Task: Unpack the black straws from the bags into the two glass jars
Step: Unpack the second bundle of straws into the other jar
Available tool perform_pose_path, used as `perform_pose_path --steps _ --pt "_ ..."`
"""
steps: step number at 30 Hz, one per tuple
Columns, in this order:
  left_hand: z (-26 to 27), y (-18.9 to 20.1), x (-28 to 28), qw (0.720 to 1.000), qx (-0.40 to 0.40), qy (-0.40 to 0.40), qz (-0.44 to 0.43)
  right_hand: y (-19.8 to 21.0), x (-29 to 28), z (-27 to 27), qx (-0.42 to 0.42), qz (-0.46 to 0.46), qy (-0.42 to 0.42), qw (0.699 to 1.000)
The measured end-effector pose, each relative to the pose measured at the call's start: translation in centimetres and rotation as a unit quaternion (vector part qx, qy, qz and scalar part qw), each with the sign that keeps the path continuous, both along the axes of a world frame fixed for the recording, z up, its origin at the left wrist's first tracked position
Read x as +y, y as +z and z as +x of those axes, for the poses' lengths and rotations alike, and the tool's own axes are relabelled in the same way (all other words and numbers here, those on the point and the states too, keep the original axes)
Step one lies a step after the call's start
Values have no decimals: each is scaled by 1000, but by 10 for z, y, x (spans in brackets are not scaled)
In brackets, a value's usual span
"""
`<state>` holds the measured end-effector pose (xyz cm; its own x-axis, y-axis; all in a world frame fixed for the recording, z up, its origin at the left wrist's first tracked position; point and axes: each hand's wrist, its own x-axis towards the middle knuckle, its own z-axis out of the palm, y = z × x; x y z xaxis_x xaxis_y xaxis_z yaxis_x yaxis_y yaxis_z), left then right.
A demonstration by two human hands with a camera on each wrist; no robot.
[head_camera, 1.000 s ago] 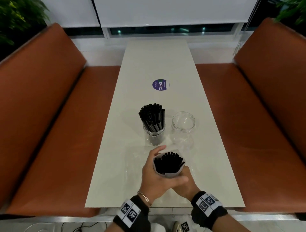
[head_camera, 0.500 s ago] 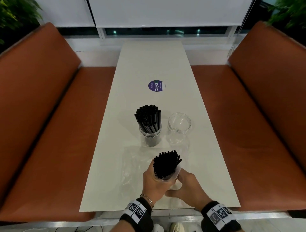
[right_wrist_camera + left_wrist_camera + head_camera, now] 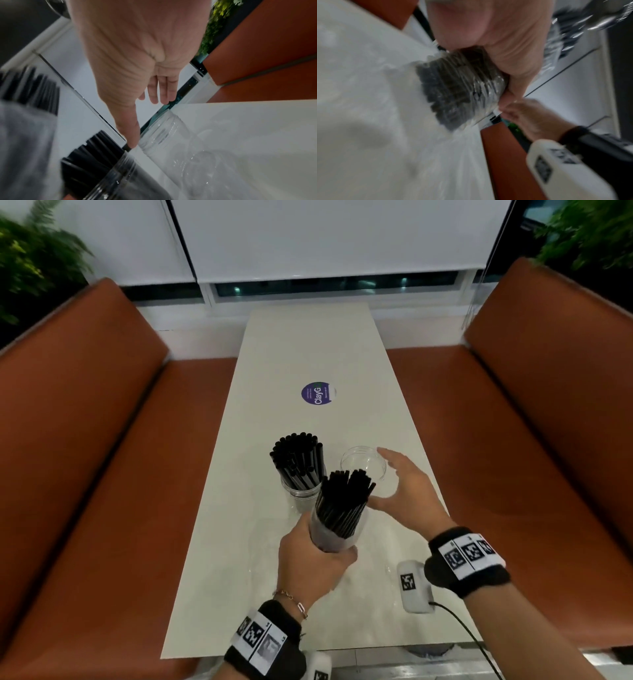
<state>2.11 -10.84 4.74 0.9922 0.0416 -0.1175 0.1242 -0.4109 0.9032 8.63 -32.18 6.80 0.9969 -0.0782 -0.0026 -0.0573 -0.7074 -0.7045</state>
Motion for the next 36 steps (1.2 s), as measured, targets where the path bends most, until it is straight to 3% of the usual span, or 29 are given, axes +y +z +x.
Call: perform_pose_path --steps 5,8,12,16,21,29,32,33,34,35,36 --pt "37 56 3 974 68 -80 199 -6 3 35 19 -14 29 999" --pt "59 65 -6 955 111 -96 257 -3 1 39 -7 -1 51 999" --pt "79 65 -28 949 163 -122 239 -1 -3 40 -69 -23 110 991" --pt "92 66 -45 947 210 -153 189 -3 -10 44 -135 -127 203 961" --pt "106 71 -51 932 315 -169 57 -13 -20 56 -148 -173 256 939" --pt "107 93 -35 894 333 -157 -255 -23 -30 78 -40 -85 230 969" --pt "110 107 -45 879 259 -166 -363 -28 -25 86 14 -24 208 978" --pt "108 112 -54 873 178 -140 -431 -27 -24 87 34 -10 195 980" --pt "122 110 -51 878 45 -21 -476 -28 -24 88 40 -12 191 981" --pt "133 96 -43 792 -24 41 -609 -29 -22 90 45 -8 189 981" --pt "131 92 -39 743 2 -6 -669 -30 -22 91 47 4 185 982"
